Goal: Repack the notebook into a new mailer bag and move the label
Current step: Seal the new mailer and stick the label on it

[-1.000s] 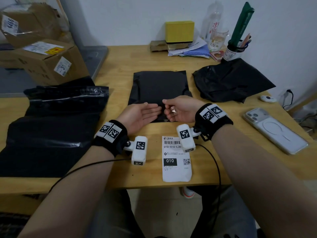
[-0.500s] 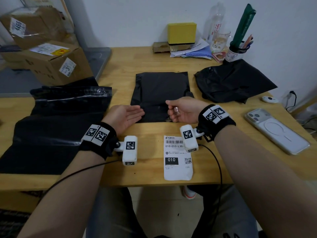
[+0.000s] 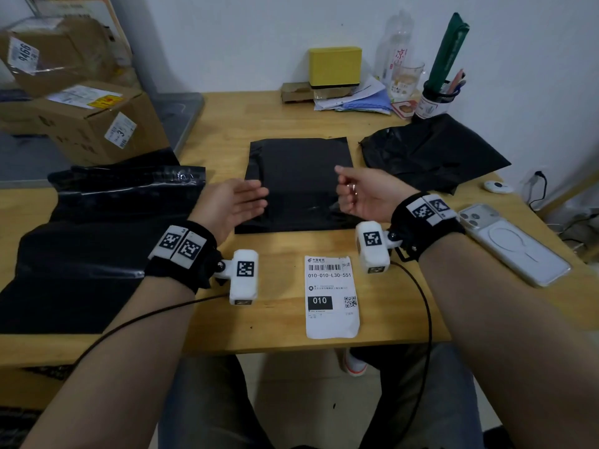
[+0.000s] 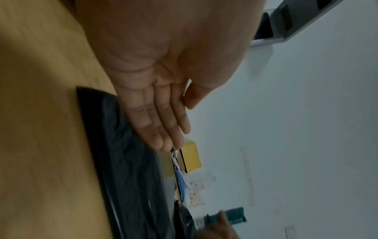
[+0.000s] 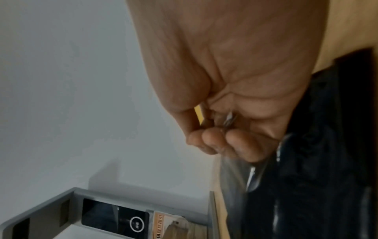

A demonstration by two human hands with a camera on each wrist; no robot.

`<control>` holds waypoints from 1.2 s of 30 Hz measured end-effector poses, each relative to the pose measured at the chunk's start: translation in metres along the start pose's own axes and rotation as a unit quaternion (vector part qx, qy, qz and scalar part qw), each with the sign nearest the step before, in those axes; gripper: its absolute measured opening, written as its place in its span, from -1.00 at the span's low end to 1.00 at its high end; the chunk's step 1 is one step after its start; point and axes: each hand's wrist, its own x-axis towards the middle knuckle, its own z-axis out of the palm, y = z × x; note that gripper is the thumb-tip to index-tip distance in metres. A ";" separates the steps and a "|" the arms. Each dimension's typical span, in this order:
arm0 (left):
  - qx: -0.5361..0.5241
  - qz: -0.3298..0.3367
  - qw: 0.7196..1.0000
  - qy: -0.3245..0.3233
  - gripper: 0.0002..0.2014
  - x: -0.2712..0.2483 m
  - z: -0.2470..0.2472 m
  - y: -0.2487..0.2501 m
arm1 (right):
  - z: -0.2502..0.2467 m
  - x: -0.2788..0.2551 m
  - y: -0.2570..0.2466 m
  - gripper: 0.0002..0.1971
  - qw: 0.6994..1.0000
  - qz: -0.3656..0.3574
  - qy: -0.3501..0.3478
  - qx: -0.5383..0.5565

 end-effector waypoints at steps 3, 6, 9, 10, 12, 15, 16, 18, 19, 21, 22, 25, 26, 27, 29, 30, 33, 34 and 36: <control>0.026 -0.031 0.997 -0.069 -0.65 0.002 0.019 -0.003 | 0.013 0.000 -0.009 -0.79 0.998 -0.045 -0.015 0.032; 0.054 -0.054 0.993 -0.090 -0.62 0.007 0.036 -0.010 | 0.035 0.008 -0.004 -0.90 0.997 -0.055 -0.048 0.014; 0.034 -0.075 0.994 -0.066 -0.64 0.009 0.042 -0.022 | 0.047 0.019 0.010 -0.88 0.998 -0.015 -0.056 -0.009; 0.021 -0.077 0.995 -0.053 -0.64 0.010 0.042 -0.025 | 0.049 0.022 0.015 -0.86 0.998 0.003 -0.053 -0.017; 0.011 -0.082 0.996 -0.045 -0.62 0.014 0.041 -0.028 | 0.047 0.025 0.021 -0.84 0.998 0.028 -0.045 -0.031; 0.004 -0.090 0.994 -0.055 -0.63 0.017 0.038 -0.028 | 0.039 0.022 0.020 -0.83 0.997 0.037 -0.024 -0.063; 0.002 -0.094 0.994 -0.059 -0.63 0.018 0.038 -0.028 | 0.035 0.021 0.018 -0.82 0.997 0.036 -0.012 -0.070; -0.002 -0.101 0.993 -0.068 -0.63 0.019 0.037 -0.028 | 0.024 0.016 0.015 -0.81 0.996 0.036 0.013 -0.078; -0.004 -0.103 0.992 -0.072 -0.63 0.019 0.037 -0.028 | 0.019 0.014 0.014 -0.81 0.996 0.038 0.023 -0.083; -0.010 -0.107 0.991 -0.076 -0.64 0.021 0.035 -0.027 | 0.009 0.007 0.014 -0.81 0.994 0.044 0.038 -0.090; -0.013 -0.109 0.991 -0.076 -0.64 0.022 0.034 -0.027 | 0.003 0.003 0.014 -0.81 0.994 0.045 0.046 -0.091; -0.025 -0.113 0.990 -0.082 -0.64 0.022 0.030 -0.027 | -0.017 -0.006 0.011 -0.81 0.991 0.041 0.074 -0.100; -0.028 -0.114 0.990 -0.084 -0.64 0.022 0.029 -0.027 | -0.024 -0.009 0.010 -0.81 0.990 0.039 0.086 -0.107; -0.030 -0.115 0.989 -0.084 -0.65 0.023 0.029 -0.027 | -0.030 -0.012 0.008 -0.82 0.987 0.037 0.100 -0.116; -0.035 -0.116 0.989 -0.086 -0.64 0.022 0.029 -0.028 | -0.038 -0.016 0.005 -0.86 0.979 0.027 0.143 -0.145; -0.038 -0.115 0.989 -0.087 -0.64 0.022 0.029 -0.028 | -0.040 -0.018 0.003 -0.89 0.971 0.017 0.167 -0.170; -0.045 -0.117 0.988 -0.089 -0.62 0.022 0.028 -0.028 | -0.036 -0.020 -0.001 -0.87 0.957 -0.008 0.192 -0.215; -0.044 -0.117 0.988 -0.089 -0.62 0.022 0.028 -0.027 | -0.032 -0.020 -0.002 -0.84 0.959 -0.018 0.190 -0.211; -0.038 -0.114 0.989 -0.086 -0.61 0.020 0.029 -0.027 | -0.020 -0.018 -0.006 -0.83 0.965 -0.048 0.170 -0.193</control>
